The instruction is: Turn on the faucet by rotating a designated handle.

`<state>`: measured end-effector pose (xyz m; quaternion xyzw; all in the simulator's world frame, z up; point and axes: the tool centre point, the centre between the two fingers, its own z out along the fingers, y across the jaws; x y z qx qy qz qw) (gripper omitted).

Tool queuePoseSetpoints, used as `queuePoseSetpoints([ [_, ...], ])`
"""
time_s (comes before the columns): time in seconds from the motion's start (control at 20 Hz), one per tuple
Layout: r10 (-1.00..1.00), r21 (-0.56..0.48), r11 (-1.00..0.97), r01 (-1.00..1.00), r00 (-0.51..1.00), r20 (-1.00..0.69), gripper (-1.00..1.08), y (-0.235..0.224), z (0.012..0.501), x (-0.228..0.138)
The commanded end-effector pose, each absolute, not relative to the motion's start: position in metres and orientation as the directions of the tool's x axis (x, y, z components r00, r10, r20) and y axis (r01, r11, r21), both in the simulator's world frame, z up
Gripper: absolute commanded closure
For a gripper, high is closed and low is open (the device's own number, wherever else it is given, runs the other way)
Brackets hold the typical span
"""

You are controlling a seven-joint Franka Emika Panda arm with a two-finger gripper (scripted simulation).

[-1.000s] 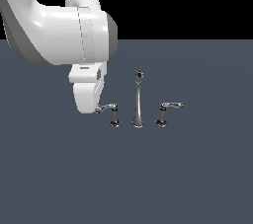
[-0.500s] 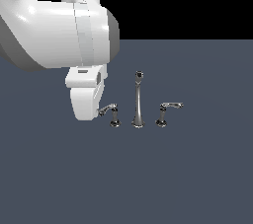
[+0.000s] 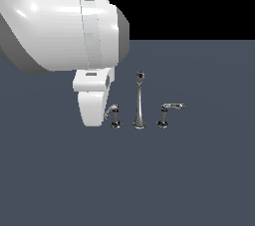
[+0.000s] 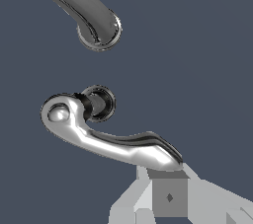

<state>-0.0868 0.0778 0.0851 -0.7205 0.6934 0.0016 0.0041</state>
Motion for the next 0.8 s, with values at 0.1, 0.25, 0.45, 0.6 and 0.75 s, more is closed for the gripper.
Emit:
queuePoseSetpoints([
  [0.1,-1.000,0.000,-0.003,-1.000,0.003,0.000,1.08,0.047,0.085,-0.093],
  [0.25,-0.999,-0.001,-0.035,-0.999,0.035,-0.006,1.08,0.057,0.085,-0.090],
  [0.45,-1.000,-0.001,-0.021,-1.000,0.021,-0.003,1.08,0.031,0.085,-0.084],
  [0.6,-1.000,0.000,-0.010,-1.000,0.010,-0.001,1.08,0.012,0.085,-0.079],
  [0.75,-1.000,0.000,-0.003,-1.000,0.003,0.000,1.08,-0.001,0.085,-0.077],
])
